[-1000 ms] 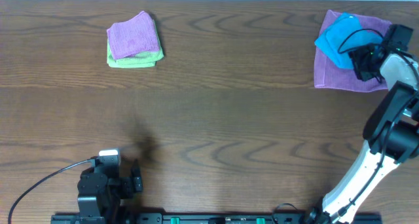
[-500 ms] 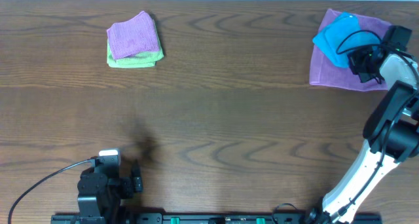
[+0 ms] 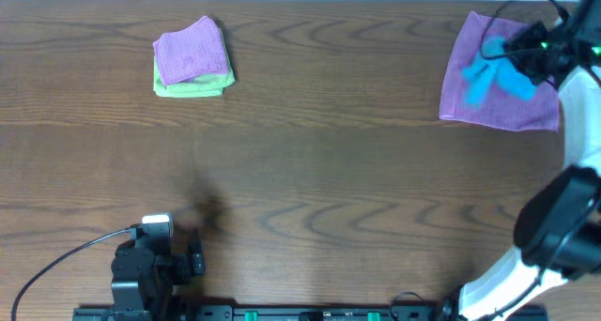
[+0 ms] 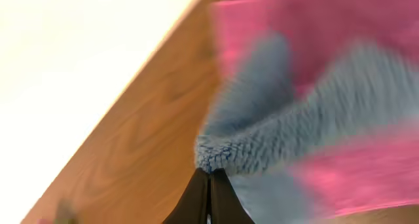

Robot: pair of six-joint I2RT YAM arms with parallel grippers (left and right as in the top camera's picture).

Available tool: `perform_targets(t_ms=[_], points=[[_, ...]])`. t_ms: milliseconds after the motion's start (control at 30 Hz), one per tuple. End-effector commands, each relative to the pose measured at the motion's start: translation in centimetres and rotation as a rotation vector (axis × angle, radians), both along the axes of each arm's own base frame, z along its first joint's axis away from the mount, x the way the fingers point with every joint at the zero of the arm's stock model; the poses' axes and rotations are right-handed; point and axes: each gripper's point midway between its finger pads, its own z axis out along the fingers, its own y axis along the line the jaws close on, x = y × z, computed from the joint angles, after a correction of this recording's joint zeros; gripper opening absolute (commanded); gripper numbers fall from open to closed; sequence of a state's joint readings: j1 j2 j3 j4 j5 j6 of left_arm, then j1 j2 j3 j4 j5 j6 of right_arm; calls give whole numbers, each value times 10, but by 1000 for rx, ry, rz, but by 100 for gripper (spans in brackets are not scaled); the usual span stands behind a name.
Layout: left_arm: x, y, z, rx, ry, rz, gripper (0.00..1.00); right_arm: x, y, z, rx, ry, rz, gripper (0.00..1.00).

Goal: Fold the cloth
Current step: 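Pinch the blue cloth edge with the right gripper and lift, then drag the blue cloth left to the table center with right gripper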

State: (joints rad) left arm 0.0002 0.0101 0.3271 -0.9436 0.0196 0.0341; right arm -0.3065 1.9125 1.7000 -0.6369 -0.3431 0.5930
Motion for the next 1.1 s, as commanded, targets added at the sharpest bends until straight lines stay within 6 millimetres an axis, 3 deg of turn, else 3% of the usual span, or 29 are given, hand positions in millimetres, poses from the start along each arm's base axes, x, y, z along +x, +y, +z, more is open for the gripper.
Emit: perform_targets(t_ms=[0,133,200,300,367,533,633,733,833,933,1067], points=[[-4,0,-17,1,51,-4,95,0,99,29,37,-77,294,1],[-4,0,-17,1,50,-4,95,-17,194,26,-54,-84,585,1],[-4,0,-17,1,51,-4,95,-36,232,2,-122,-2,694,1],[-4,0,-17,1,51,-4,95,-57,268,-30,-235,107,777,1],[-4,0,-17,1,51,-4,95,-57,282,-39,-319,112,782,1],[-4,0,-17,1,50,-4,95,-40,291,-29,-369,44,700,1],[-4,0,-17,1,50,-4,95,-70,288,-44,-368,176,734,1],[-4,0,-17,1,51,-4,95,-128,278,-68,-397,414,828,1],[-4,0,-17,1,50,-4,95,-157,280,-71,-371,516,874,1],[-4,0,-17,1,50,-4,95,-164,286,-54,-341,482,893,1],[-4,0,-17,1,51,-4,95,-171,286,-8,-341,359,887,1]])
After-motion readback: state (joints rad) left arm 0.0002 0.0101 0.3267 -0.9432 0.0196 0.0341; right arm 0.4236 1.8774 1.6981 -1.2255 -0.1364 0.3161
